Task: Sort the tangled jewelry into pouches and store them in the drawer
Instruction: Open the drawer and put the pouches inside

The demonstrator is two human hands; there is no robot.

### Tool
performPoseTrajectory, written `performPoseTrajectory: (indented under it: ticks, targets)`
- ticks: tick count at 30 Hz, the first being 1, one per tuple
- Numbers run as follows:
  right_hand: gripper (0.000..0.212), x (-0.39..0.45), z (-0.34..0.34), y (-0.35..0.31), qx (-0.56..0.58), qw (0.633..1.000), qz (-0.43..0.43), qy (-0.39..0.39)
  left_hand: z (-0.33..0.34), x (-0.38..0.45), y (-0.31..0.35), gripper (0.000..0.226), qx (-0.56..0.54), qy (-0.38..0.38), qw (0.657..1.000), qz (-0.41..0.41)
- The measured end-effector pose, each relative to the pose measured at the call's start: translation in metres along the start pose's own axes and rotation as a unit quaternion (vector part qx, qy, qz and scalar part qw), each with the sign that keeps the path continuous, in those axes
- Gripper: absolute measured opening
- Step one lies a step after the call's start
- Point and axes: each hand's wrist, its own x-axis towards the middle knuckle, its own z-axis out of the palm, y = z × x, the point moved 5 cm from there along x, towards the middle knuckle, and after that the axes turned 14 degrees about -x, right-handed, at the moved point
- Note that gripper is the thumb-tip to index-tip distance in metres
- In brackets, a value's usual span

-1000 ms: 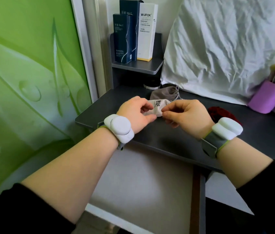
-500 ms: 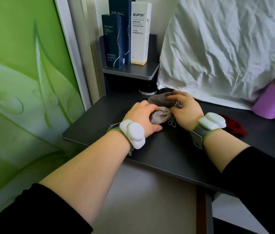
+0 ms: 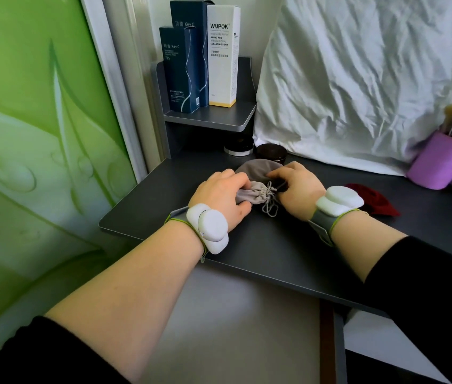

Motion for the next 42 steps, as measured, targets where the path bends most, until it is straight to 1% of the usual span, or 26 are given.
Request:
performPoseTrajectory:
  ticks: [2,5,8,11,14,16,18,20,23,25,28,31,35,38,42]
  targets:
    - [0.037,-0.005,-0.001,-0.001,-0.008,1.000,-0.007,0.002,-0.003,-0.005,-0.001,0.020,0.005,-0.003,1.000,0.001]
    - [0.018,-0.017,-0.009,-0.004,-0.005,0.999,-0.015,0.033,-0.009,-0.018,-0.002,0.018,-0.013,-0.007,1.000,0.000]
    - [0.014,-0.028,-0.019,-0.009,0.016,0.996,-0.032,0.078,-0.018,-0.031,-0.003,0.016,-0.040,-0.007,0.999,-0.010]
    - [0.015,-0.043,-0.026,-0.016,0.016,0.993,-0.055,0.099,-0.028,-0.044,-0.002,0.012,-0.065,-0.006,0.998,-0.025]
    - [0.013,-0.057,-0.036,-0.024,0.084,0.990,-0.064,0.090,-0.041,-0.058,0.000,0.003,-0.102,0.014,0.994,-0.038]
    - [0.014,-0.069,-0.043,-0.034,0.165,0.982,-0.062,0.062,-0.051,-0.067,-0.001,0.004,-0.122,0.039,0.991,-0.041]
    - [0.011,-0.077,-0.050,-0.040,0.210,0.974,-0.062,0.051,-0.062,-0.073,-0.003,0.006,-0.136,0.072,0.987,-0.040]
    - [0.009,-0.088,-0.055,-0.048,0.213,0.973,-0.068,0.052,-0.070,-0.084,-0.009,0.008,-0.190,0.089,0.976,-0.052]
    - [0.011,-0.103,-0.058,-0.057,0.255,0.964,-0.068,0.037,-0.080,-0.100,-0.013,0.014,-0.302,0.095,0.946,-0.078]
    - [0.010,-0.111,-0.060,-0.061,0.280,0.958,-0.060,0.025,-0.084,-0.107,-0.014,0.008,-0.360,0.093,0.923,-0.101]
    - [0.008,-0.123,-0.059,-0.066,0.303,0.952,-0.053,-0.005,-0.086,-0.119,-0.016,0.010,-0.405,0.073,0.902,-0.133]
    - [0.005,-0.139,-0.047,-0.074,0.302,0.950,-0.059,-0.052,-0.081,-0.133,-0.021,0.008,-0.409,0.029,0.900,-0.149]
    - [0.006,-0.152,-0.024,-0.080,0.267,0.956,-0.067,-0.097,-0.066,-0.149,-0.030,0.015,-0.383,-0.029,0.905,-0.182]
    - [0.008,-0.158,-0.003,-0.084,0.228,0.961,-0.072,-0.141,-0.053,-0.157,-0.035,0.021,-0.329,-0.078,0.919,-0.202]
    - [0.010,-0.166,0.026,-0.090,0.177,0.963,-0.070,-0.190,-0.041,-0.162,-0.043,0.017,-0.241,-0.125,0.940,-0.206]
